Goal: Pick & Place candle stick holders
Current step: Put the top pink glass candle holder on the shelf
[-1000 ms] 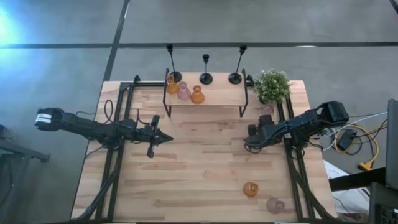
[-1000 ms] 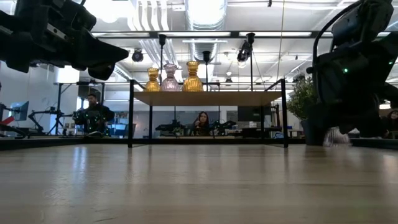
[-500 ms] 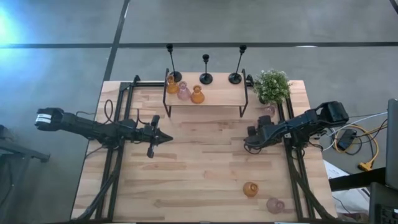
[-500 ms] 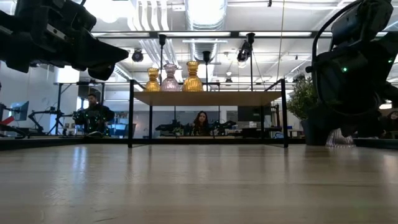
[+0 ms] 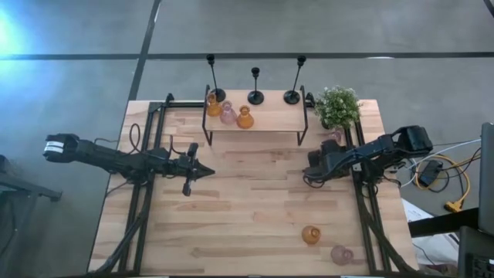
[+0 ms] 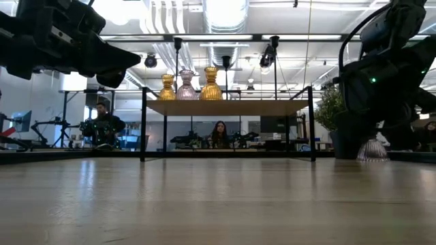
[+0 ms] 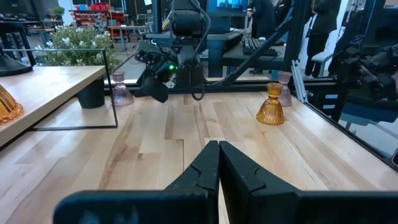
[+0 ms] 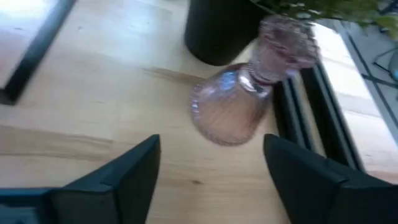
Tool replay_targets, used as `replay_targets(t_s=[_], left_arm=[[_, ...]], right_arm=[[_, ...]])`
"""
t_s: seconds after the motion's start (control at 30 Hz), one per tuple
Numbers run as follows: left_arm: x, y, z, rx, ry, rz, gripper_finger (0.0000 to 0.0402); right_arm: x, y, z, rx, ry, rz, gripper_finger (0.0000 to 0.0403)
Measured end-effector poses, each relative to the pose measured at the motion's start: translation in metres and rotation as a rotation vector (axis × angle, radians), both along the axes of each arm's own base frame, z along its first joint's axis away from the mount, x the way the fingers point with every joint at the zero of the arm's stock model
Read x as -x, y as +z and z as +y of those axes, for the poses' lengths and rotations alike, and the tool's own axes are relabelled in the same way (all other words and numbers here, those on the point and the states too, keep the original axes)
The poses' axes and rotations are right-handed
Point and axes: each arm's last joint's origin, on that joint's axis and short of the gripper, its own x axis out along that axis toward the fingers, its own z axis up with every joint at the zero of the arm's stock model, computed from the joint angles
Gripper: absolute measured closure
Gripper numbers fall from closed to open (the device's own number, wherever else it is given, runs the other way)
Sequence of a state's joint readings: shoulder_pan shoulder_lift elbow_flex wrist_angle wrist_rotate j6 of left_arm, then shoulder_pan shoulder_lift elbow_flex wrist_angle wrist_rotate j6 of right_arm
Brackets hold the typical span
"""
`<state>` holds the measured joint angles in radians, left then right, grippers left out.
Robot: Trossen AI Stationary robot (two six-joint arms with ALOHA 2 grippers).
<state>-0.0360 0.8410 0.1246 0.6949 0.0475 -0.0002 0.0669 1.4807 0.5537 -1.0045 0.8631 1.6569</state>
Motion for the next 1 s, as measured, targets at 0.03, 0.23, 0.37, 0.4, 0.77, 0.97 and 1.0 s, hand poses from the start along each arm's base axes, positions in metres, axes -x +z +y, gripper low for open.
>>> replay_targets(t_s=[0.03,0.23,0.37,0.4,0.77,0.97,1.0], left_arm=[[0.0,0.0,0.0,0.0,0.0,0.0,0.039],[0.0,0.0,0.0,0.0,0.0,0.0,0.039],[0.0,0.0,0.0,0.0,0.0,0.0,0.039],[0.0,0.0,0.0,0.0,0.0,0.0,0.039],[0.0,-0.001,0.0,-0.001,0.0,0.01,0.039],[0.0,-0.002,0.0,-0.001,0.0,0.016,0.039],[0.0,-0.002,0.0,-0.001,0.0,0.016,0.039]], right_arm=[[0.001,0.0,0.0,0.0,-0.014,0.004,0.0117],[0.01,0.005,-0.001,0.028,-0.115,-0.016,0.0074],[0.012,0.006,-0.003,0.094,-0.132,-0.066,0.0071],[0.013,0.006,-0.003,0.112,-0.135,-0.076,0.0072],[0.022,-0.008,-0.017,0.184,-0.175,-0.123,0.0078],[0.012,-0.011,-0.027,0.207,-0.106,-0.104,0.0078],[0.012,-0.012,-0.029,0.207,-0.111,-0.097,0.0078]])
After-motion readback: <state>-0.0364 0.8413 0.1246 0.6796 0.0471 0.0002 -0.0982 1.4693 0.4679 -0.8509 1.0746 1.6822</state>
